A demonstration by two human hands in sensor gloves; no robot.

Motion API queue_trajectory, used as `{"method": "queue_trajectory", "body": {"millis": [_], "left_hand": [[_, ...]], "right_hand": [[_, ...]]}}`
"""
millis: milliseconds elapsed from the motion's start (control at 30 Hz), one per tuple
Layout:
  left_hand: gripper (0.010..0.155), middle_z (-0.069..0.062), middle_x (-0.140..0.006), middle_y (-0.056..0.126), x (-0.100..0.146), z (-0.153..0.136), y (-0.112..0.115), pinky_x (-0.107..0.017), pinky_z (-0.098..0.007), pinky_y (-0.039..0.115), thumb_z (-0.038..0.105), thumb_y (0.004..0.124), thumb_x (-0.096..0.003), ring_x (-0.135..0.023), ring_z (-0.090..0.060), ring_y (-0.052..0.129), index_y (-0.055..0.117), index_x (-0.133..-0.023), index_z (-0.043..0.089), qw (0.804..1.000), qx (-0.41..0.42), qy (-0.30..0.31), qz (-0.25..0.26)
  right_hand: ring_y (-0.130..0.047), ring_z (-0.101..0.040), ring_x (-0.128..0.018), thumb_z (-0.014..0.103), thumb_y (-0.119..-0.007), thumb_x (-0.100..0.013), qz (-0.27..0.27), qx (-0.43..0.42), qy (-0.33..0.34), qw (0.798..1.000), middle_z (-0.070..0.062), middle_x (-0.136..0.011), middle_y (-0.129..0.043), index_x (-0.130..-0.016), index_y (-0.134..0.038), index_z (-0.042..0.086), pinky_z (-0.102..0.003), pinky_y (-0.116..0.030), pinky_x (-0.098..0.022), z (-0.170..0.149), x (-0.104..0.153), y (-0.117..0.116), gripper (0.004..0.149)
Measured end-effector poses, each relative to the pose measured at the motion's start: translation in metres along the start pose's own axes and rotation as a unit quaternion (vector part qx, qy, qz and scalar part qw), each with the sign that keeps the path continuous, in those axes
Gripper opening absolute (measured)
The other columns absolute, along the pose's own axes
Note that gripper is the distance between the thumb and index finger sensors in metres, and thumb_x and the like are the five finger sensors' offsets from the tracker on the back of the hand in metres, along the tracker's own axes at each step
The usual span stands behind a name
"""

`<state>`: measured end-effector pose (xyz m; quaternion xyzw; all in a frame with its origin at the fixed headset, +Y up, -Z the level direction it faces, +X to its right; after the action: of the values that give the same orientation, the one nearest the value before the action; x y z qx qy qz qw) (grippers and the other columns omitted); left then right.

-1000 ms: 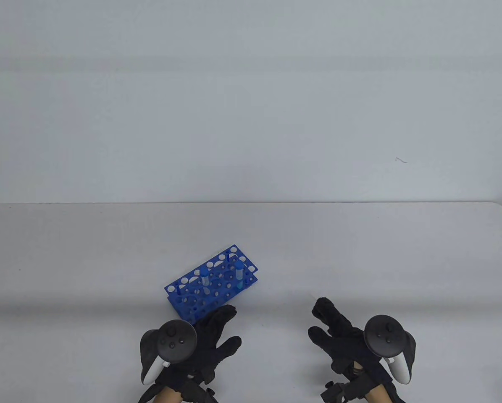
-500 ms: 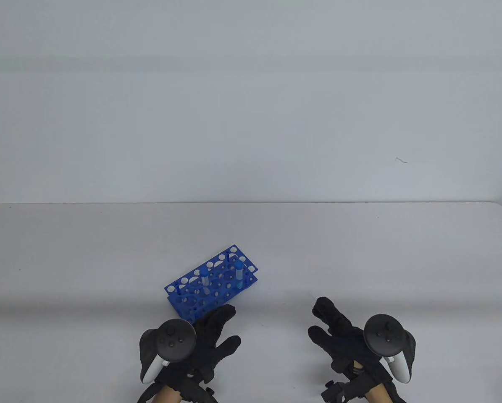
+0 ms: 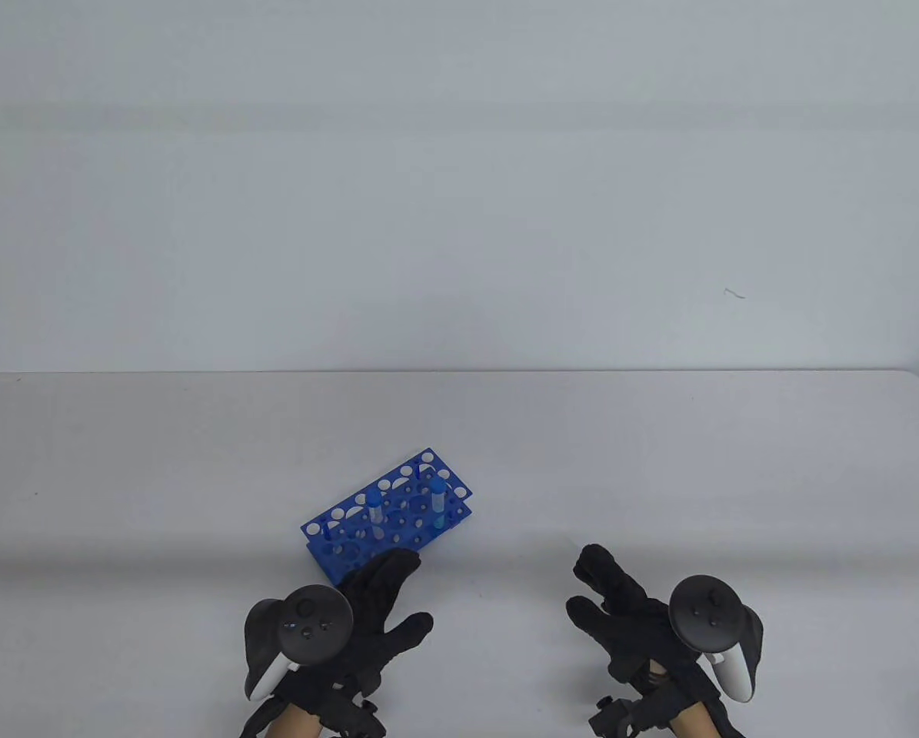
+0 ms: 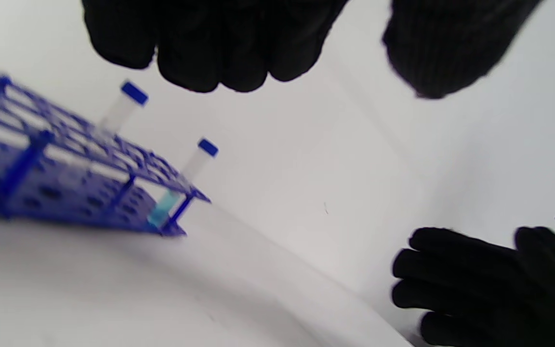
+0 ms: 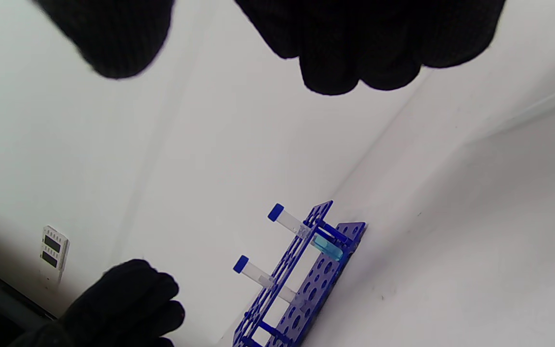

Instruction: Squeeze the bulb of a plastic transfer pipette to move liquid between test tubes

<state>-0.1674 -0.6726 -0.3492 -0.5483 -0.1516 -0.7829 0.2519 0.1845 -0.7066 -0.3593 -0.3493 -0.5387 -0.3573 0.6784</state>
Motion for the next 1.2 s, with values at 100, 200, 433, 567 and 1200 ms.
{"method": "queue_trajectory", "body": {"millis": [100,200,433,567,1200], "left_hand": [[0.091,-0.006,-0.126,0.048,0.003,-0.003,-0.026,-0.086,-0.058,0.048,0.069,0.067,-0.0416,-0.114,-0.032,0.052,0.043,-0.118,0.025,0.997,-0.050,-0.021,0.057],[0.098,-0.010,-0.128,0.040,-0.002,-0.013,-0.040,-0.088,-0.061,0.039,0.071,0.067,-0.0406,-0.117,-0.035,0.043,0.037,-0.120,0.020,0.993,-0.081,-0.054,0.065],[0.117,-0.021,-0.128,0.018,-0.037,-0.052,-0.015,-0.088,-0.067,0.028,0.075,0.068,-0.0348,-0.117,-0.047,0.023,0.016,-0.119,0.011,0.967,-0.200,-0.136,-0.076],[0.121,-0.023,-0.127,0.020,-0.057,-0.080,0.017,-0.087,-0.067,0.028,0.075,0.070,-0.0319,-0.117,-0.049,0.025,0.016,-0.118,0.008,0.956,-0.200,-0.172,-0.128],[0.121,-0.018,-0.127,0.029,-0.090,-0.113,0.057,-0.088,-0.067,0.030,0.073,0.074,-0.0314,-0.118,-0.042,0.037,0.015,-0.118,0.012,0.924,-0.250,-0.214,-0.193]], "right_hand": [[-0.065,-0.049,-0.096,0.051,-0.076,-0.041,0.003,0.001,0.001,1.000,-0.022,-0.108,-0.067,-0.106,-0.051,0.005,-0.060,-0.061,-0.064,0.000,0.000,-0.001,0.083],[-0.065,-0.049,-0.096,0.051,-0.076,-0.041,0.005,-0.001,0.002,1.000,-0.022,-0.108,-0.067,-0.106,-0.052,0.005,-0.060,-0.061,-0.064,0.001,0.000,-0.001,0.084],[-0.065,-0.049,-0.096,0.052,-0.076,-0.041,0.003,-0.002,0.003,1.000,-0.022,-0.108,-0.066,-0.106,-0.051,0.005,-0.061,-0.061,-0.064,0.001,0.000,0.001,0.084],[-0.065,-0.049,-0.096,0.052,-0.076,-0.041,0.004,-0.003,0.002,1.000,-0.022,-0.108,-0.066,-0.106,-0.051,0.005,-0.061,-0.061,-0.065,0.001,0.000,0.002,0.084],[-0.064,-0.049,-0.096,0.051,-0.076,-0.041,0.015,0.005,0.000,1.000,-0.022,-0.108,-0.066,-0.106,-0.051,0.005,-0.061,-0.060,-0.065,0.001,-0.002,-0.001,0.084]]}}
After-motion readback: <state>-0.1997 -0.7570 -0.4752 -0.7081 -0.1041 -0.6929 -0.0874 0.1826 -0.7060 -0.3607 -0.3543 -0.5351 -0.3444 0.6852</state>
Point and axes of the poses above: the tracker on the back of each hand, its own z axis roughly to the thumb side, its own x axis roughly from the fingertips to the wrist, y = z × x, the point moved 4 cm from there along -x, roughly from the wrist to the fingertips
